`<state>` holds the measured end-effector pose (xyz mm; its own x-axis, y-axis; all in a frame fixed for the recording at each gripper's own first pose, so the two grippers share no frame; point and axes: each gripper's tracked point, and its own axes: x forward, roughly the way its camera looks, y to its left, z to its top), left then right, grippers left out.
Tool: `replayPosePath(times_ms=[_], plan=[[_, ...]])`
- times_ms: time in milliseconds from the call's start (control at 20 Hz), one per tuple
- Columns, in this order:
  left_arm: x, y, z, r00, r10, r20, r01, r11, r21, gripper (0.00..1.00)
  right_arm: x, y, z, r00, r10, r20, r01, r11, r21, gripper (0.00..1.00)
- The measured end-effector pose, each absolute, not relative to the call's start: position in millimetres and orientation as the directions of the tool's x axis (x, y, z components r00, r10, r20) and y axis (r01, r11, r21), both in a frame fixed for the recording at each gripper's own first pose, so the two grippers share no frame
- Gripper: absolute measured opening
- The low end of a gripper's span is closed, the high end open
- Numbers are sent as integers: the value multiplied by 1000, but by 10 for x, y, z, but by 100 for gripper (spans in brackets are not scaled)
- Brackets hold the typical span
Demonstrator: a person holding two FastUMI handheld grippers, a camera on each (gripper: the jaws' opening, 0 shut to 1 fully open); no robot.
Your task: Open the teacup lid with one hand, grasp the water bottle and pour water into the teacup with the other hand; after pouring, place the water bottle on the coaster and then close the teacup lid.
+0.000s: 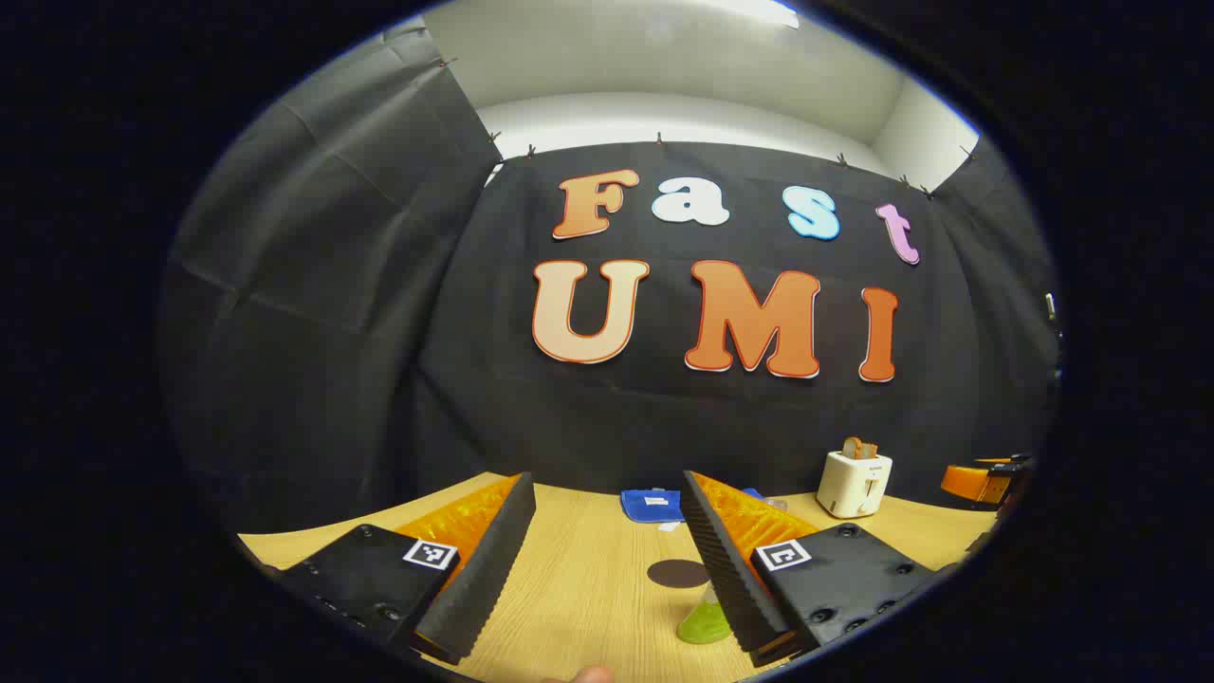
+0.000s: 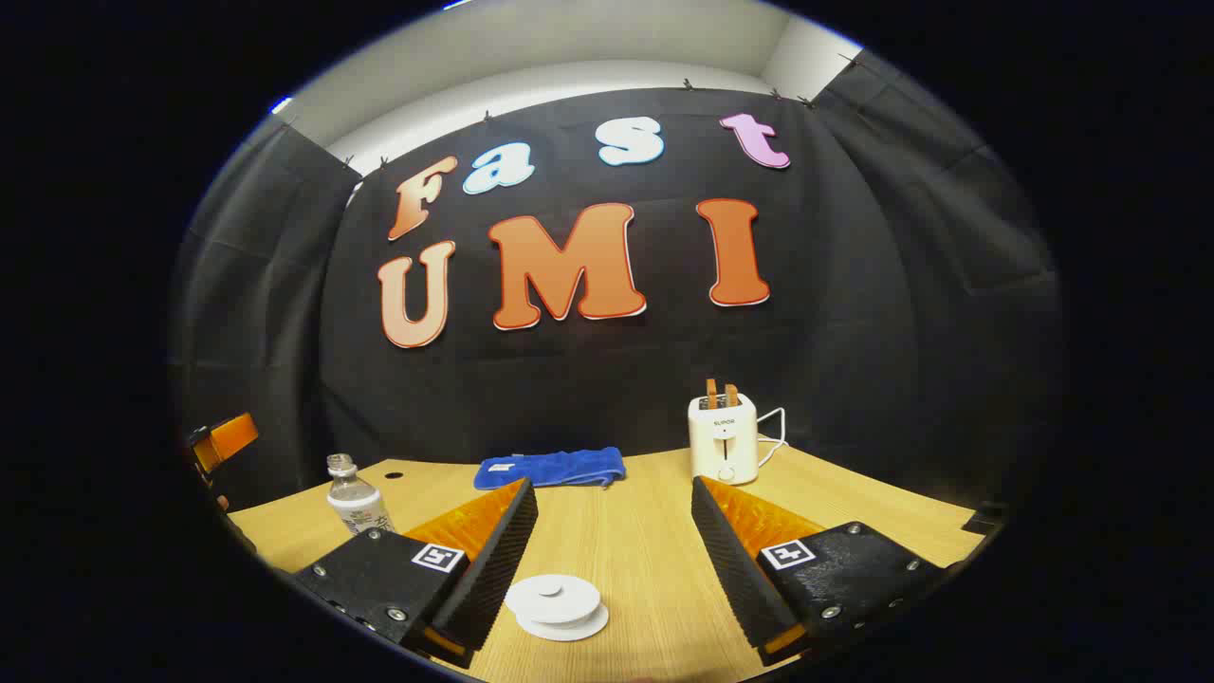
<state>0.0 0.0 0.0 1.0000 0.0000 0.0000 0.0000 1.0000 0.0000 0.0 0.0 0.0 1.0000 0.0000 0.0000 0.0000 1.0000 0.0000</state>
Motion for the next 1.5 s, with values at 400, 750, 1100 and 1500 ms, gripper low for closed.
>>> replayPosePath(times_ms=[400, 750, 1100, 1500], plan=[[54, -146, -313, 994, -54, -91, 56, 998, 22, 99, -34, 18, 33, 1000, 9, 5, -9, 1000, -16, 97], [52, -235, -396, 991, -75, -109, 82, 995, 53, 99, 10, 144, -123, 998, 32, -45, -34, 999, -42, 97], [52, -246, -437, 989, -81, -124, 88, 995, 54, 98, 24, 272, -193, 997, 60, -58, -65, 994, -87, 97], [59, -312, -491, 987, -87, -133, 98, 992, 78, 99, 190, 446, -643, 983, 80, -166, -102, 986, -130, 97]])
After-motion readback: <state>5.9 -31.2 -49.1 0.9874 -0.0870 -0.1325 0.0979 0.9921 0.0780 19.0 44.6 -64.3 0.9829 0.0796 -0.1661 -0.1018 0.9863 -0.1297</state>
